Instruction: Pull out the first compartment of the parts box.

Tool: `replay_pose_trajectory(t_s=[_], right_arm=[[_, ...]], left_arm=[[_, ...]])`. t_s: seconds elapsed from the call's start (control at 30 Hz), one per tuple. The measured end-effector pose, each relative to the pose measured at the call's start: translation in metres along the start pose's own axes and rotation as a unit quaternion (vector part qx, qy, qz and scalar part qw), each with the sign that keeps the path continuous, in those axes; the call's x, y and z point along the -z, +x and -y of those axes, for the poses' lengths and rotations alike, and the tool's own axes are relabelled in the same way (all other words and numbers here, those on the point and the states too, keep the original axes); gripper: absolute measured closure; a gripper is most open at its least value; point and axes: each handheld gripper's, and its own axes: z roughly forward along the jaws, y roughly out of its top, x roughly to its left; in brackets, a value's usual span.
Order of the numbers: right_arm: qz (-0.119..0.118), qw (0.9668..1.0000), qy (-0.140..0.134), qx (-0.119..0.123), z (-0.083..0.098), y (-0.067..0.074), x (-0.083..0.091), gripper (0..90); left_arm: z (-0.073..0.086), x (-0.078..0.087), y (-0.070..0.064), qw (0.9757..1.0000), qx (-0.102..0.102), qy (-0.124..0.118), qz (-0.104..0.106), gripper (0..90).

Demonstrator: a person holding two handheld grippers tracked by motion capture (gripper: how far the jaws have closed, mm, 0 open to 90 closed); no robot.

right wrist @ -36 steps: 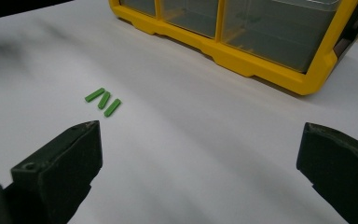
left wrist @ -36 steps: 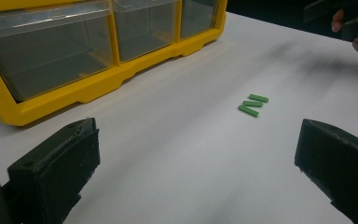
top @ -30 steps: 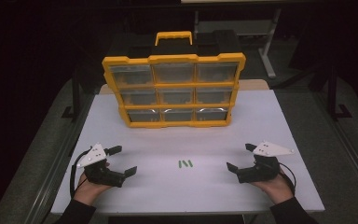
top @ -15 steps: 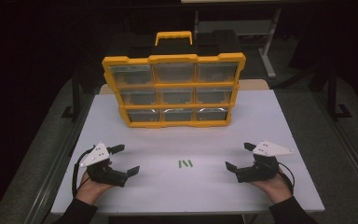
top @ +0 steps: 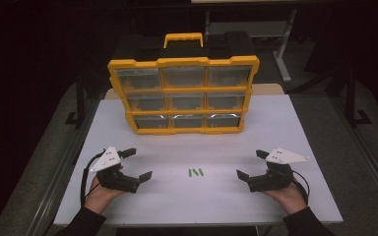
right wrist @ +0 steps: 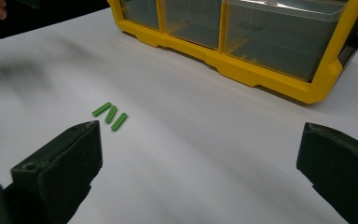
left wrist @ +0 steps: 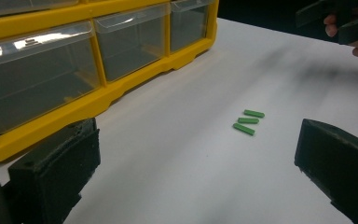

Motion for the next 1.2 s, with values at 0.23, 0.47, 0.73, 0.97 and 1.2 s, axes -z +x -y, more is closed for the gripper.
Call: replay_pose_trajectory(t_s=[0.23, 0.47, 0.73, 0.97, 1.2], right_arm=[[-0.001, 1.0, -0.003, -0.004, 0.0, 0.0, 0.0, 0.0], [-0.001, 1.0, -0.006, -0.004, 0.0, -0.002, 0.0, 0.0], [-0.003, 0.9999, -0.008, -0.009, 0.0, -0.002, 0.001, 0.0], [-0.005, 0.9999, -0.009, -0.011, 0.001, -0.002, 0.001, 0.0], [-0.006, 0.9999, -0.01, -0.011, 0.001, -0.002, 0.0, 0.0]], left_arm=[[-0.003, -0.005, 0.003, 1.0, 0.0, -0.004, 0.001, 0.0], [-0.006, -0.009, 0.004, 1.0, 0.001, -0.007, 0.003, 0.0], [-0.009, -0.014, 0.008, 0.9998, 0.009, -0.013, 0.009, 0.0], [-0.011, -0.017, 0.008, 0.9998, 0.006, -0.014, 0.01, 0.0], [-0.015, -0.023, 0.008, 0.9998, 0.002, -0.017, 0.014, 3.2]])
